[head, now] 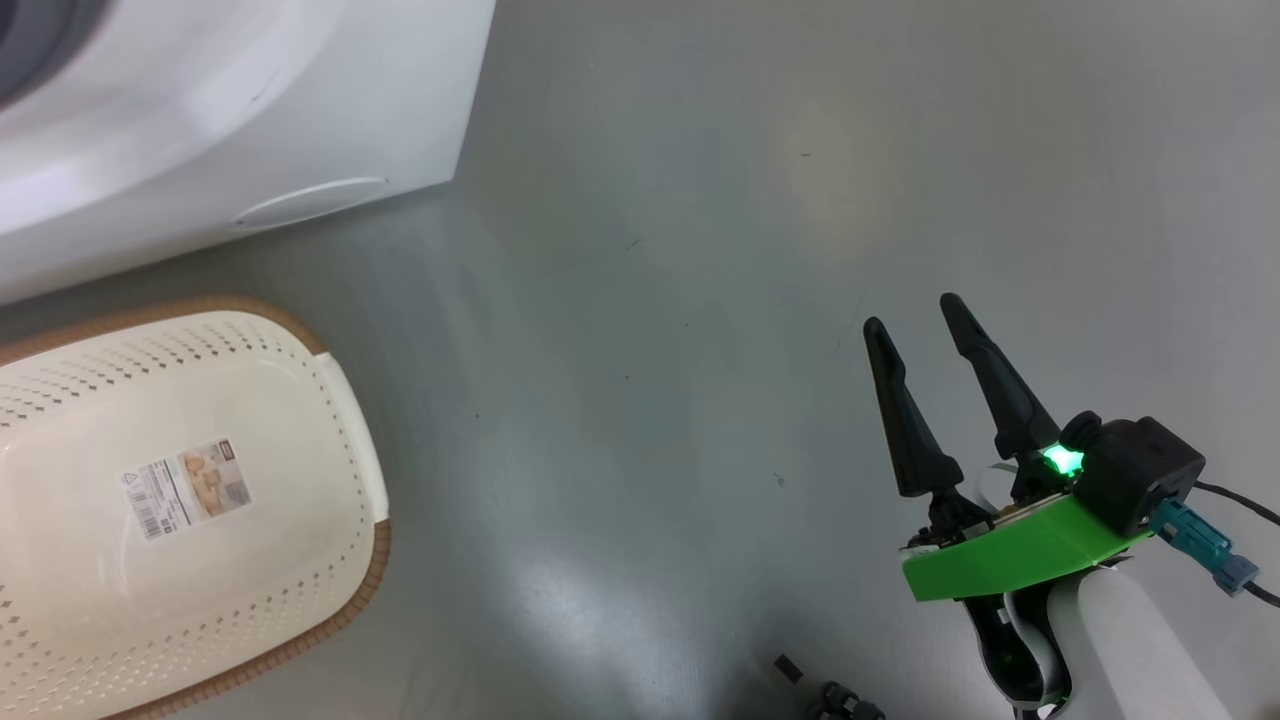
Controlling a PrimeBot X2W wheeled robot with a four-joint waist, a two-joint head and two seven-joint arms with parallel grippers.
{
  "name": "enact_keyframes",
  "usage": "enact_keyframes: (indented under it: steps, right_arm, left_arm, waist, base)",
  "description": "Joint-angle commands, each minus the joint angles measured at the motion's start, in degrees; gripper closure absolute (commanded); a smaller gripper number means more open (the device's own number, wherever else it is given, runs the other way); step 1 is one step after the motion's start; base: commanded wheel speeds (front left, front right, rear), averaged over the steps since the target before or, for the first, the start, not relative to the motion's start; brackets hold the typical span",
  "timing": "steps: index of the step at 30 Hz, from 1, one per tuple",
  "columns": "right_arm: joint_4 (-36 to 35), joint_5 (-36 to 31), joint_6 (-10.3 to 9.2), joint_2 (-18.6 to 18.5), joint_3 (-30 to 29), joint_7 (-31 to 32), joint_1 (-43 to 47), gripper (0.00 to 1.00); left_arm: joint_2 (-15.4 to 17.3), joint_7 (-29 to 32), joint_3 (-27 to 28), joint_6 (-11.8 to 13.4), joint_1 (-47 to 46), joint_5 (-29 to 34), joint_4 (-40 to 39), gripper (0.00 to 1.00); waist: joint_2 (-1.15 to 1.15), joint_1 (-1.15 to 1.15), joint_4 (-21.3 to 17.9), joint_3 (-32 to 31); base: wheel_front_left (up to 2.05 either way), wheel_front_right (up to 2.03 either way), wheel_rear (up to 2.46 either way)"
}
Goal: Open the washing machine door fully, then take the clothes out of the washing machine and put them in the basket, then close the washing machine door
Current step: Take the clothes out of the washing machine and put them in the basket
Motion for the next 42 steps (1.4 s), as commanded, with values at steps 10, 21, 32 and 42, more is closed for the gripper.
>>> enact_keyframes:
  steps: [10,21,32,42]
  right_arm:
    - [-0.8,-1.1,0.19,-0.7,0.5,-0.4,0.1,0.0]
    - [-0.9,-5.3,0.19,-0.7,-0.7,-0.4,1.3,0.0]
    - [-0.3,-9.1,0.19,-0.7,-1.6,-0.4,4.0,0.0]
    - [0.8,-10.6,0.19,-0.7,-1.3,-0.4,6.2,0.0]
  left_arm:
    - [2.0,-4.0,-0.5,0.7,1.7,0.4,-3.5,1.0]
    - [-0.7,-12.9,-2.0,0.8,6.1,0.7,-9.2,1.0]
    - [-3.8,-20.5,-1.8,3.0,17.5,-0.8,-22.7,1.0]
    - [-4.1,-21.3,-1.0,7.7,29.3,-1.4,-40.0,1.0]
  waist:
    - [0.0,0.0,1.4,-1.8]
    - [0.0,0.0,5.0,-6.0]
    - [0.0,0.0,9.5,-13.1]
    - [0.0,0.0,12.0,-18.7]
  base:
    - [0.0,0.0,0.0]
    - [0.0,0.0,0.0]
    - [0.0,0.0,0.0]
    - [0.0,0.0,0.0]
